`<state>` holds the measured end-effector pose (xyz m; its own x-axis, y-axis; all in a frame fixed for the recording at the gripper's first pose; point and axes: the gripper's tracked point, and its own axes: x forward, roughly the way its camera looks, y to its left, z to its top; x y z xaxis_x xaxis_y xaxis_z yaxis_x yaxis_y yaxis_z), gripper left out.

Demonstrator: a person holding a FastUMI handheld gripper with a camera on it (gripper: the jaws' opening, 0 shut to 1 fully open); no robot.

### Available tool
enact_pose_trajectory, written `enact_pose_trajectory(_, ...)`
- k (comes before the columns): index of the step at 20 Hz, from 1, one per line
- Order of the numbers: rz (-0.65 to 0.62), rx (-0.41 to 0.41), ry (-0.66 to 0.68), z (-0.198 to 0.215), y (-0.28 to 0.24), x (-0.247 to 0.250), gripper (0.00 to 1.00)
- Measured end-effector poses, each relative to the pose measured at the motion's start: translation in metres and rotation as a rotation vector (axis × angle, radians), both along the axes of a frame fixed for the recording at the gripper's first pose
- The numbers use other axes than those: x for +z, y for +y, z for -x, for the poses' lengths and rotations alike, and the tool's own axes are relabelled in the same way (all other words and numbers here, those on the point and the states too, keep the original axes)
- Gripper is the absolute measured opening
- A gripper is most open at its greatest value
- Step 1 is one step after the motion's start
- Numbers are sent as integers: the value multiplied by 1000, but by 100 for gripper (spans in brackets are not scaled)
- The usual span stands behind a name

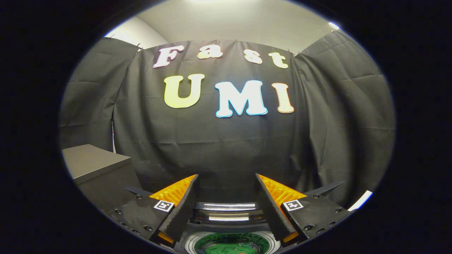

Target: Put the clothes into the washing machine and then close the washing machine lid.

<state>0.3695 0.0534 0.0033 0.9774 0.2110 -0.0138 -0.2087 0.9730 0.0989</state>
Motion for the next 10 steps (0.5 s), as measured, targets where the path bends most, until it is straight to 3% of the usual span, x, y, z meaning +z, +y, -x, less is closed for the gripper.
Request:
enact_pose_trajectory(4,2,10,3,35,-1,-27,96)
enact_pose_trajectory(10,44,18,207,99,-6,-121,96)
